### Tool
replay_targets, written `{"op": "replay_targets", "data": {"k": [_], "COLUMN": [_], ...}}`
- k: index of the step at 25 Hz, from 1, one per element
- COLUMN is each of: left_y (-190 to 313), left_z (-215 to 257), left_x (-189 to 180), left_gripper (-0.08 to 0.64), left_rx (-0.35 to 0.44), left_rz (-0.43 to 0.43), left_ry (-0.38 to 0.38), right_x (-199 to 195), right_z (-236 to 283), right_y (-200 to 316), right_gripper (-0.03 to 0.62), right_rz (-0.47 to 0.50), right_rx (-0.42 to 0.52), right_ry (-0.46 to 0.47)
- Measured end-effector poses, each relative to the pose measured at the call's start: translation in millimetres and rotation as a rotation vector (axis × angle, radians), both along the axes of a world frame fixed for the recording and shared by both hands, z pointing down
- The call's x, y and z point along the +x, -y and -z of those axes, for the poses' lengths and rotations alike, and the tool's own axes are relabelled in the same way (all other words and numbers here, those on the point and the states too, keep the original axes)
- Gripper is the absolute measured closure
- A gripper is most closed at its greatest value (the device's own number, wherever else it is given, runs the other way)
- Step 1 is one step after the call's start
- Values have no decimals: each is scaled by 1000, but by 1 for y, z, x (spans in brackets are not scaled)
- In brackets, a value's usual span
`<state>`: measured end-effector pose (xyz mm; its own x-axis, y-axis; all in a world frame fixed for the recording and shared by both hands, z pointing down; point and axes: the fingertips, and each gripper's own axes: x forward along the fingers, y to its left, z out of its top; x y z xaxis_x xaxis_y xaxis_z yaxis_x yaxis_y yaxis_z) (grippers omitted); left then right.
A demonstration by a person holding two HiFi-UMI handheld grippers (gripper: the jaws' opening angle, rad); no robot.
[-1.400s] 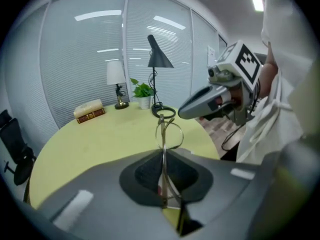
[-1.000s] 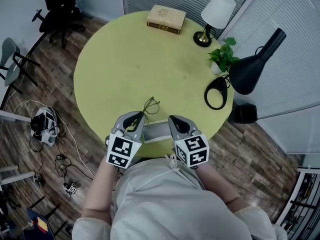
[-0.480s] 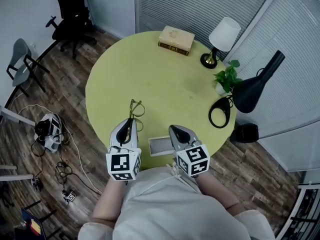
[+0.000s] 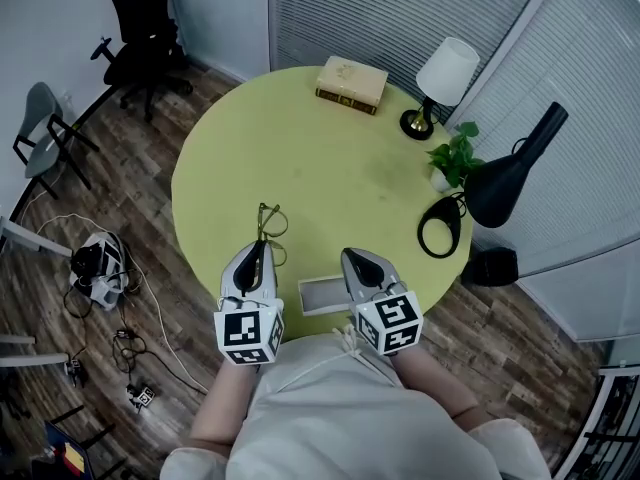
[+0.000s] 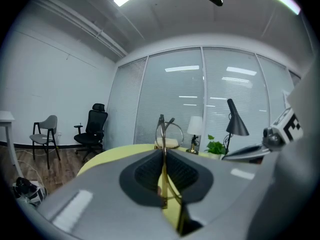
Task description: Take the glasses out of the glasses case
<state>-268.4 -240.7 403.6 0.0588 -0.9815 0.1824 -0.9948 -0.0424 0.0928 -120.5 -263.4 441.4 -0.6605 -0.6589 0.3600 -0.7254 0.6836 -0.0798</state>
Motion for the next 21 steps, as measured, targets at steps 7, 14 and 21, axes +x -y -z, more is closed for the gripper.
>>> {"op": "replay_targets", "data": {"k": [7, 14, 21], "left_y": [1, 3, 2], "left_z": [-6, -10, -13], "left_x": [7, 18, 20], "left_gripper": [541, 541, 541], "left_rx": [-18, -24, -34], "left_rz": [-31, -56, -54], "left_ry": [8, 10, 2], "right_x": [1, 9, 12], "right_z": [-5, -6, -6], "right_y": [-4, -3, -5], "right_gripper": [594, 594, 594], "right_rz": [-2, -20, -23], "right_rx": [-15, -19, -17], "right_ry": [-21, -19, -21]}}
